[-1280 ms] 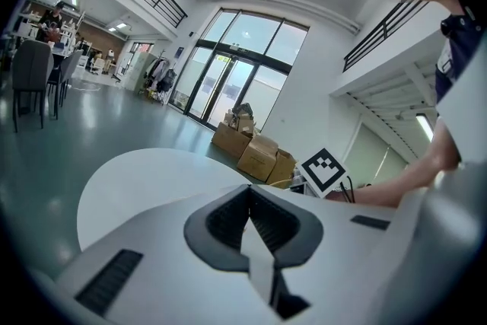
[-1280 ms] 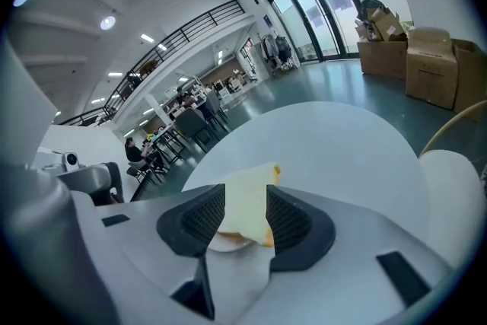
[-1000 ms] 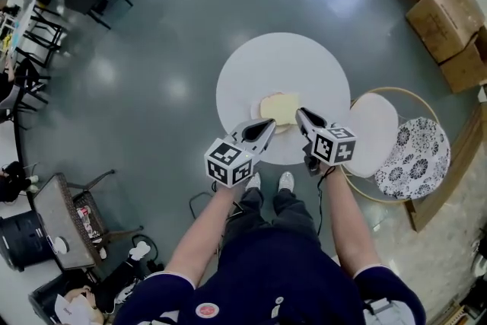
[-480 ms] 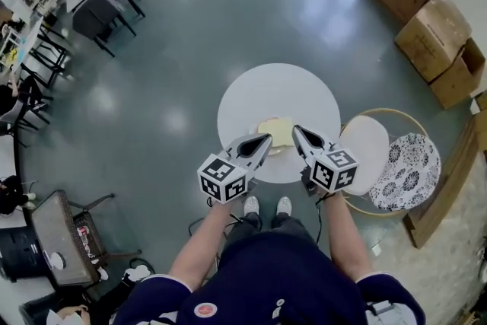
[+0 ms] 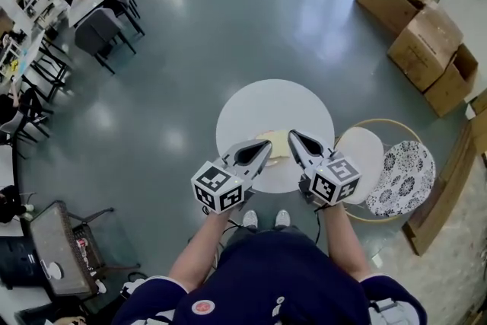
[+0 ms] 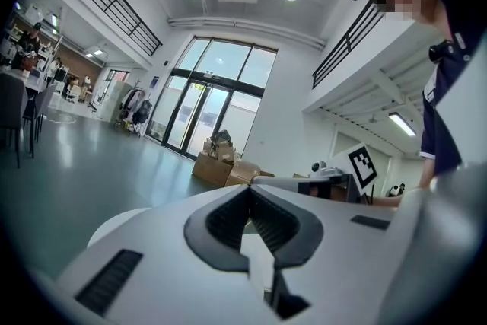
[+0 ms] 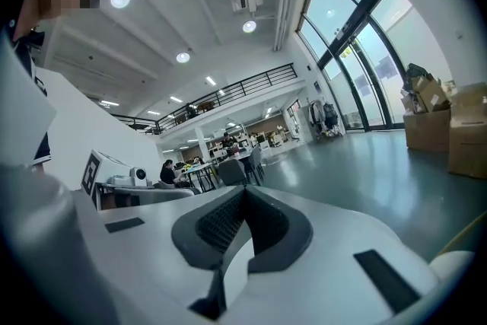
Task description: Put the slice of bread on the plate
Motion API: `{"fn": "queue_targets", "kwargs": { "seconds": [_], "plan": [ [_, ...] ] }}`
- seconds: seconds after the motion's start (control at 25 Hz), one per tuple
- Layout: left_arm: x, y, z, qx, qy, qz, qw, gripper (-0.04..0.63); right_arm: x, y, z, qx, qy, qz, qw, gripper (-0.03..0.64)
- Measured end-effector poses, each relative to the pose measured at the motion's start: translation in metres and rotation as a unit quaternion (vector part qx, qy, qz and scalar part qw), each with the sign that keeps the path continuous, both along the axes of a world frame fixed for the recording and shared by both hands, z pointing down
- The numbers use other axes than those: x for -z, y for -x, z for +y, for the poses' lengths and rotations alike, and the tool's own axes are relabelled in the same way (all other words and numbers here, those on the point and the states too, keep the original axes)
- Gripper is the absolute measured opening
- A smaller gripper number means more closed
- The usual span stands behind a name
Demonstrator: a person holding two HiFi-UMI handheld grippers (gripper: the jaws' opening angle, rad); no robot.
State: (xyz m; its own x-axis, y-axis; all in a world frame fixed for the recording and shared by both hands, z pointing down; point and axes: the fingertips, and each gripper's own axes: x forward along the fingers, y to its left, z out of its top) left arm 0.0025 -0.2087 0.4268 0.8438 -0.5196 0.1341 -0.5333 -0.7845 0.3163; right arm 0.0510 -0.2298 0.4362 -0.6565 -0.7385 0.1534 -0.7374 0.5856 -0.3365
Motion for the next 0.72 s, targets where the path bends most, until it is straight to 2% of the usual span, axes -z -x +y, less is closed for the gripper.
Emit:
{"fn": "queue_targets", "kwargs": {
  "seconds": [0.4, 0.72],
  "plan": [
    [0.017, -0.004, 0.003, -0.004, -0.019, -0.001, 0.9998, 0.006, 0.03, -0.001, 0.008, 0.002, -0.043, 0.012, 0.999, 0.006],
    [0.019, -0.003, 0.006, -0.002, -0.02, 0.0, 0.9998, 0.006, 0.039, -0.001, 0.011, 0.002, -0.055, 0.012, 0.998, 0.006]
  ]
}}
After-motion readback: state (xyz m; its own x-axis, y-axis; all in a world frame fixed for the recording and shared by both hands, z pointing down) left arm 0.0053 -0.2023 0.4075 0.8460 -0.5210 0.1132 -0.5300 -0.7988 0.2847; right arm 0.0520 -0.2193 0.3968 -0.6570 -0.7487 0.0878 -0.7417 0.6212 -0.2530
